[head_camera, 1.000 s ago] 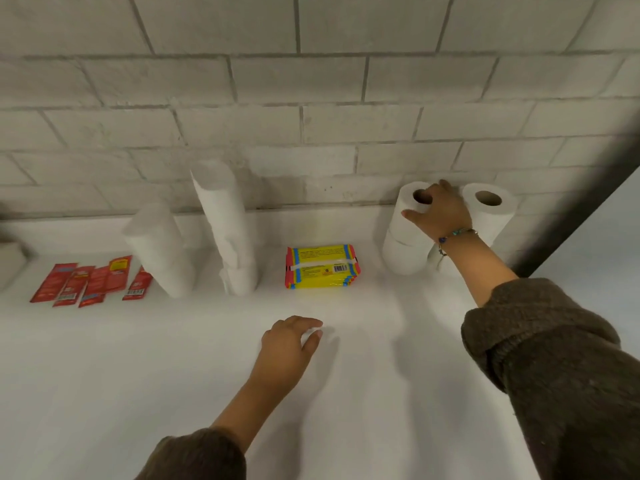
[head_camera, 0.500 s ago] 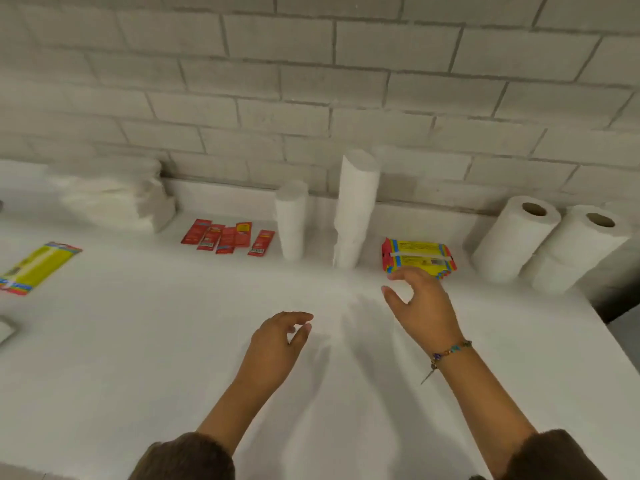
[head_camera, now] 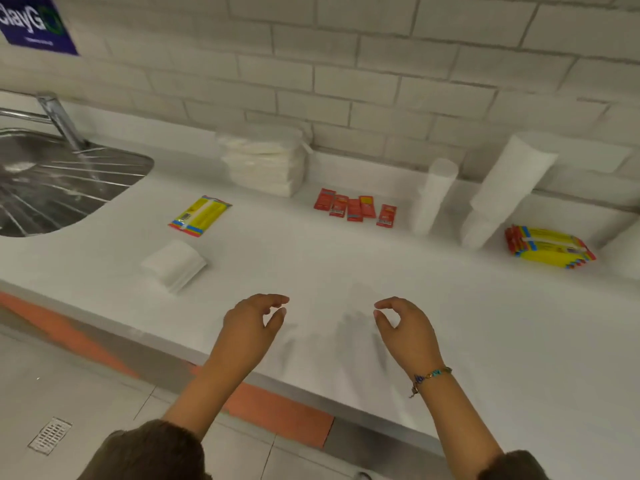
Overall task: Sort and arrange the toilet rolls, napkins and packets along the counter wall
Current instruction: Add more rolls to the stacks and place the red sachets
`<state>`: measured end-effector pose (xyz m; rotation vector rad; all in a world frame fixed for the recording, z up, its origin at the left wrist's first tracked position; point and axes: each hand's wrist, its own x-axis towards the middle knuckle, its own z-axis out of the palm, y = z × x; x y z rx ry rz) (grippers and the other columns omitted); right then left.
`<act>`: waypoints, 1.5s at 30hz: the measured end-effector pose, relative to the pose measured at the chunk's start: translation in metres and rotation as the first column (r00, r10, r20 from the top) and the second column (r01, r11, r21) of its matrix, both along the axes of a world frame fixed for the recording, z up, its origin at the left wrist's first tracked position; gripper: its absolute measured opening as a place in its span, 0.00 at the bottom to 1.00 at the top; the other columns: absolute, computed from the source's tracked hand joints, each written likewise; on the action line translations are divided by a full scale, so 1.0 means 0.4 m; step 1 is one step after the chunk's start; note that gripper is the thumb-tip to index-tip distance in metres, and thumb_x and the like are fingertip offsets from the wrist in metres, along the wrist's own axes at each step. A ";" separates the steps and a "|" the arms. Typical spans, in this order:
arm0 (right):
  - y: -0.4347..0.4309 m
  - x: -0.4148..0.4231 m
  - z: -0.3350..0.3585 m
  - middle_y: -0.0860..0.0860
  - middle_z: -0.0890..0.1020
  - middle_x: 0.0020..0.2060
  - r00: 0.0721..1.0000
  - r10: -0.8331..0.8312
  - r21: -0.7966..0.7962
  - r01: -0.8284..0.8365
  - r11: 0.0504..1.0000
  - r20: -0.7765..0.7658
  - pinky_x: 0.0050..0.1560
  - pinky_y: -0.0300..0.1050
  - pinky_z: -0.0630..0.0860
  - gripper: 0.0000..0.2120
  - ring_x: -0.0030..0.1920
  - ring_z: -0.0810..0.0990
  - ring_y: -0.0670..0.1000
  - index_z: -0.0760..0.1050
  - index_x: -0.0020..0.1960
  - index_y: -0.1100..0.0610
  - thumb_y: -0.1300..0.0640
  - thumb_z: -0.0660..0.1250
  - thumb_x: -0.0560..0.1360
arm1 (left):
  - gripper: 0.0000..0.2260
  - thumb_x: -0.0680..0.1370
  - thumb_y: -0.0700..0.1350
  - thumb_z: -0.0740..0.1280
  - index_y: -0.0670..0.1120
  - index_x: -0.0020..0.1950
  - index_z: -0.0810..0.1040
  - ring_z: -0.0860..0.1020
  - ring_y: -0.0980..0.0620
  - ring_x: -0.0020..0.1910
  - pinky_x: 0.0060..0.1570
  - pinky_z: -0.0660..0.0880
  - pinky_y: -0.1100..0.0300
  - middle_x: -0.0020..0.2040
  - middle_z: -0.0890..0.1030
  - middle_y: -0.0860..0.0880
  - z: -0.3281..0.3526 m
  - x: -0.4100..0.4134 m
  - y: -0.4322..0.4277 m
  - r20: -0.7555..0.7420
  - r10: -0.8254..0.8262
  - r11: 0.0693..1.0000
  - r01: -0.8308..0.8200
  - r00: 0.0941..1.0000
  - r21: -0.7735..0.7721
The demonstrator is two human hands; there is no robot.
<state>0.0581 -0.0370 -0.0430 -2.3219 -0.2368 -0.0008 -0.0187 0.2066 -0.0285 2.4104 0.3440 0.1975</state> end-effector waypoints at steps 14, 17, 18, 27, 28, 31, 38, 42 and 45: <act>0.500 0.118 -0.024 0.46 0.81 0.52 0.991 0.103 0.006 -0.103 0.995 -0.085 0.55 0.38 0.70 0.07 0.51 0.74 0.44 0.78 0.52 0.52 0.53 0.65 0.76 | 0.11 0.77 0.47 0.64 0.54 0.58 0.79 0.77 0.53 0.51 0.56 0.73 0.55 0.56 0.80 0.53 0.006 0.137 0.496 0.013 0.141 0.989 -0.141 0.990 0.044; 0.647 0.150 -0.036 0.45 0.80 0.54 0.974 0.166 -0.006 -0.169 0.986 -0.157 0.57 0.41 0.71 0.09 0.57 0.76 0.46 0.77 0.54 0.50 0.49 0.64 0.76 | 0.10 0.77 0.46 0.65 0.54 0.57 0.79 0.78 0.52 0.50 0.55 0.73 0.52 0.55 0.80 0.52 0.011 0.209 0.592 -0.001 0.141 0.989 -0.140 0.990 0.053; 0.694 0.156 -0.041 0.45 0.80 0.55 0.963 0.203 -0.026 -0.210 0.977 -0.177 0.58 0.42 0.71 0.11 0.58 0.76 0.47 0.76 0.55 0.50 0.47 0.63 0.76 | 0.10 0.77 0.46 0.65 0.53 0.56 0.80 0.78 0.51 0.50 0.55 0.74 0.52 0.55 0.80 0.51 0.010 0.228 0.622 -0.003 0.142 0.989 -0.142 0.990 0.049; 0.988 0.183 -0.062 0.53 0.72 0.65 0.831 0.295 -0.202 -0.427 0.881 -0.471 0.64 0.53 0.69 0.38 0.66 0.67 0.56 0.63 0.70 0.51 0.29 0.62 0.67 | 0.10 0.77 0.44 0.64 0.48 0.57 0.79 0.79 0.46 0.51 0.48 0.72 0.59 0.57 0.80 0.46 -0.036 0.430 0.824 -0.107 0.125 0.989 -0.133 0.986 -0.070; 1.004 0.185 -0.062 0.53 0.71 0.66 0.824 0.291 -0.215 -0.435 0.874 -0.487 0.65 0.54 0.68 0.41 0.67 0.66 0.57 0.62 0.71 0.51 0.29 0.62 0.66 | 0.09 0.77 0.44 0.64 0.48 0.56 0.79 0.79 0.46 0.51 0.49 0.72 0.58 0.57 0.80 0.46 -0.039 0.454 0.835 -0.122 0.117 0.990 -0.126 0.986 -0.069; 1.041 0.184 -0.070 0.54 0.71 0.65 0.837 0.266 -0.305 -0.443 0.843 -0.479 0.64 0.55 0.68 0.43 0.65 0.66 0.58 0.61 0.71 0.53 0.30 0.65 0.65 | 0.08 0.76 0.44 0.64 0.48 0.53 0.79 0.77 0.45 0.54 0.52 0.73 0.55 0.58 0.79 0.44 -0.053 0.521 0.860 -0.209 0.063 0.996 -0.075 0.976 -0.051; 1.057 0.172 -0.071 0.51 0.75 0.56 0.872 0.133 -0.261 -0.282 0.923 -0.471 0.56 0.50 0.71 0.36 0.57 0.73 0.54 0.65 0.60 0.51 0.36 0.74 0.60 | 0.20 0.73 0.57 0.67 0.50 0.61 0.72 0.71 0.41 0.61 0.59 0.68 0.51 0.61 0.73 0.42 -0.129 0.621 0.879 -0.474 0.015 0.994 0.039 0.880 0.103; 1.018 0.172 -0.062 0.48 0.69 0.52 0.884 0.039 -0.018 -0.054 0.998 -0.466 0.45 0.39 0.70 0.30 0.50 0.71 0.48 0.63 0.52 0.48 0.47 0.78 0.60 | 0.23 0.70 0.55 0.71 0.49 0.60 0.70 0.71 0.39 0.60 0.57 0.69 0.50 0.59 0.71 0.41 -0.157 0.619 0.851 -0.394 0.041 0.996 -0.005 0.918 0.093; 0.964 0.169 -0.051 0.49 0.69 0.53 0.910 -0.095 0.136 0.162 0.977 -0.403 0.41 0.29 0.66 0.25 0.48 0.69 0.43 0.65 0.51 0.48 0.56 0.77 0.62 | 0.21 0.70 0.53 0.73 0.51 0.59 0.71 0.71 0.39 0.59 0.56 0.68 0.52 0.59 0.72 0.41 -0.168 0.612 0.854 -0.385 0.006 0.995 0.032 0.923 0.092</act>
